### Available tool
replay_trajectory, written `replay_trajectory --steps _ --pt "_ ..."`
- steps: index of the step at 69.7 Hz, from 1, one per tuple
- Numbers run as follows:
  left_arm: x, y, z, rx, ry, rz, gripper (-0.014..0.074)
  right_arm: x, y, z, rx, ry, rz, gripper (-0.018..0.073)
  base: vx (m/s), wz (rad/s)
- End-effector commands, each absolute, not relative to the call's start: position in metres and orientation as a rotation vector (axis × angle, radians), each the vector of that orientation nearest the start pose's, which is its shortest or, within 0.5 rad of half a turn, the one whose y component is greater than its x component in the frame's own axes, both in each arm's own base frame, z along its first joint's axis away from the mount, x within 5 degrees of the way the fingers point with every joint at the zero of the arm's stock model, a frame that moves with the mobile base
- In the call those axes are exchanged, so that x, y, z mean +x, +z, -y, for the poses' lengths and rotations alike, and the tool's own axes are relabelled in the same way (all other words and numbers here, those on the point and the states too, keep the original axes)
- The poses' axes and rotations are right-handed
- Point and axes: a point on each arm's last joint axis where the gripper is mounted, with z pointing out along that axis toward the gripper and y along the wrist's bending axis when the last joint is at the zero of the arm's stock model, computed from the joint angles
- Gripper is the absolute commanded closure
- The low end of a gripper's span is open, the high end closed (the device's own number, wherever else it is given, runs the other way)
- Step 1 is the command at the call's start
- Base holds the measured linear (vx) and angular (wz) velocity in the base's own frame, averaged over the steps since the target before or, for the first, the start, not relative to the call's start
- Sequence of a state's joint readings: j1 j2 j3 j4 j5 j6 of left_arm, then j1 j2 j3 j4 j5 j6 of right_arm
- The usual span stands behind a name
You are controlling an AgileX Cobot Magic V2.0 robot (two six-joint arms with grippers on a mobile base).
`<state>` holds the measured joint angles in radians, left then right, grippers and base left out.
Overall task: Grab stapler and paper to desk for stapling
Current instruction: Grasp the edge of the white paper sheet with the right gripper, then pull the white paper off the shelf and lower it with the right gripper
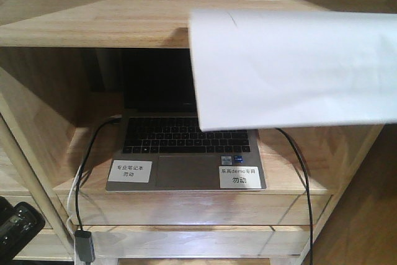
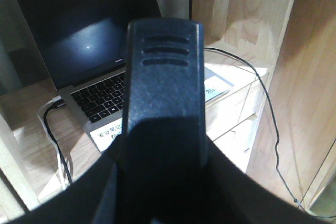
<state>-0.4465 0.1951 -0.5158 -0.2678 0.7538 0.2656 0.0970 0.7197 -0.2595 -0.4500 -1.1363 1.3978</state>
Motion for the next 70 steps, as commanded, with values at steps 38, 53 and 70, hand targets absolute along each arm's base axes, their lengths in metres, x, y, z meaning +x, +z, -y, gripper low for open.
replay_trajectory --steps 38,53,70 --pt "0.028 0.324 0.031 0.547 -0.461 -1.702 0.0603 0.055 0.285 -0.028 0.337 1.234 -1.091 0.0564 0.00 0.00" --pt "0.028 0.324 0.031 0.547 -0.461 -1.702 0.0603 0.042 0.283 -0.033 0.275 1.280 -1.119 0.0564 0.00 0.00" --pt "0.028 0.324 0.031 0.547 -0.461 -1.702 0.0603 0.039 0.281 -0.034 0.266 1.277 -1.127 0.0564 0.00 0.00"
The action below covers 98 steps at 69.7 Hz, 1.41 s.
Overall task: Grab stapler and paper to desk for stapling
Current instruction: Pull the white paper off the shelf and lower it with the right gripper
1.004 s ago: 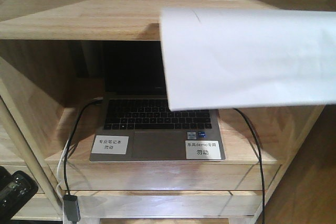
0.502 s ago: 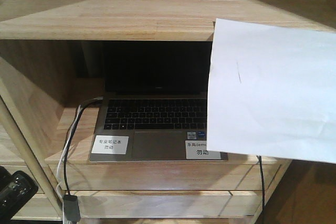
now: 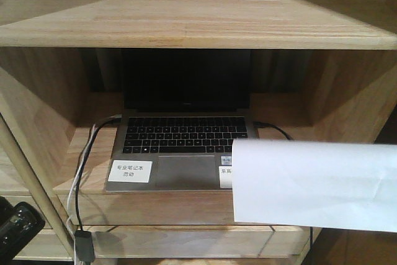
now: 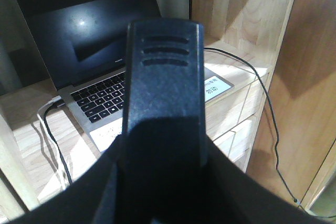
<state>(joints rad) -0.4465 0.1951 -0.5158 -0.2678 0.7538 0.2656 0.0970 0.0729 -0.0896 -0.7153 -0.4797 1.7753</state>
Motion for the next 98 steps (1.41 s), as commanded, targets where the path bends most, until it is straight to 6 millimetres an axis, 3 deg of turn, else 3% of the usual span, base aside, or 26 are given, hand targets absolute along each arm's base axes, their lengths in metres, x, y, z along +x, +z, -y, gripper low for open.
replay_trajectory --steps 1,98 --pt "0.0276 0.3243 0.0310 0.547 -0.461 -1.702 0.0603 0.0389 0.2813 -0.0337 0.266 1.277 -1.127 0.0564 0.00 0.00" --pt "0.0274 0.3243 0.0309 0.547 -0.461 -1.701 0.0603 0.0392 0.2795 -0.0352 0.230 1.237 -1.154 0.0564 -0.01 0.00"
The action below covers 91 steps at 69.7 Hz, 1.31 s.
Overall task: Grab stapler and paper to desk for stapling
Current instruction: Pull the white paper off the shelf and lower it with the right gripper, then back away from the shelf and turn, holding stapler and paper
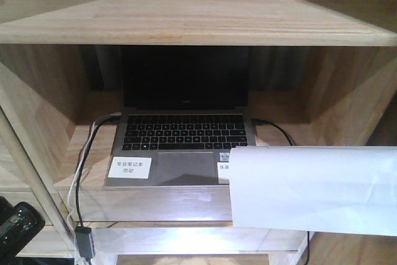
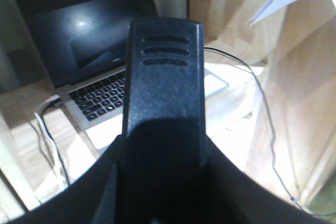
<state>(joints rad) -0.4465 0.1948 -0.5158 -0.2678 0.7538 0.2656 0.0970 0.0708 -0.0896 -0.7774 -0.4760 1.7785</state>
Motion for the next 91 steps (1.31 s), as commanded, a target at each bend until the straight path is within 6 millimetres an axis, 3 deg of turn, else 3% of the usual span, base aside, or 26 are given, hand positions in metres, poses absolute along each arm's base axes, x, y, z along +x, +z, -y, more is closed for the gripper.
replay_trajectory --steps 1,91 --pt "0.0274 0.3243 0.0309 0.547 -0.461 -1.701 0.0603 0.0392 0.2795 -0.0352 0.230 1.237 -1.154 0.0564 -0.08 -0.06" --pt "0.0274 0.3243 0.0309 0.547 -0.461 -1.701 0.0603 0.0391 0.2796 -0.0353 0.229 1.238 -1.153 0.0564 -0.16 -0.01"
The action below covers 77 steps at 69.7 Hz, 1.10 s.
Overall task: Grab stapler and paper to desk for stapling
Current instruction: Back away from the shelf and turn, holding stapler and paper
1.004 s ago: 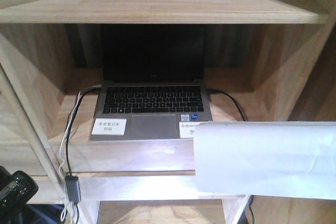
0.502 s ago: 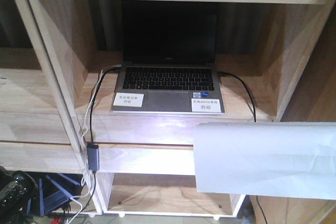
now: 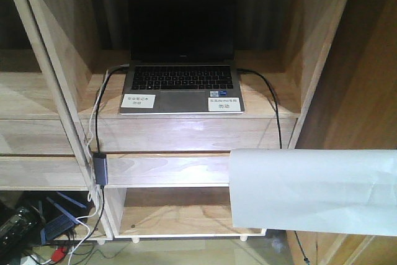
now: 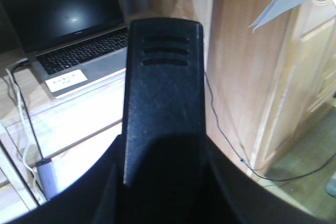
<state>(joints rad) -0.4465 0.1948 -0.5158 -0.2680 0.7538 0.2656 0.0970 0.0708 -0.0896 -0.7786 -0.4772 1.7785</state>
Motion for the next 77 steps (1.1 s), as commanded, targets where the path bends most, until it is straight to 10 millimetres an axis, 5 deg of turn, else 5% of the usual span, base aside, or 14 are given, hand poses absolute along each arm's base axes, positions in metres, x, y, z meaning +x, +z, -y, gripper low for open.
replay_trajectory --steps 1,38,77 --pt "0.0274 0.3243 0.0309 0.547 -0.461 -1.701 0.0603 0.0391 0.2796 -0.0353 0.229 1.238 -1.153 0.0564 -0.10 -0.05" --pt "0.0274 0.3243 0.0309 0.547 -0.461 -1.701 0.0603 0.0381 0.2805 -0.0361 0.214 1.248 -1.145 0.0564 -0.02 0.09" --pt "0.0274 0.3243 0.0309 0.547 -0.461 -1.701 0.0603 0.0380 0.2805 -0.0362 0.213 1.248 -1.145 0.0564 -0.01 0.45"
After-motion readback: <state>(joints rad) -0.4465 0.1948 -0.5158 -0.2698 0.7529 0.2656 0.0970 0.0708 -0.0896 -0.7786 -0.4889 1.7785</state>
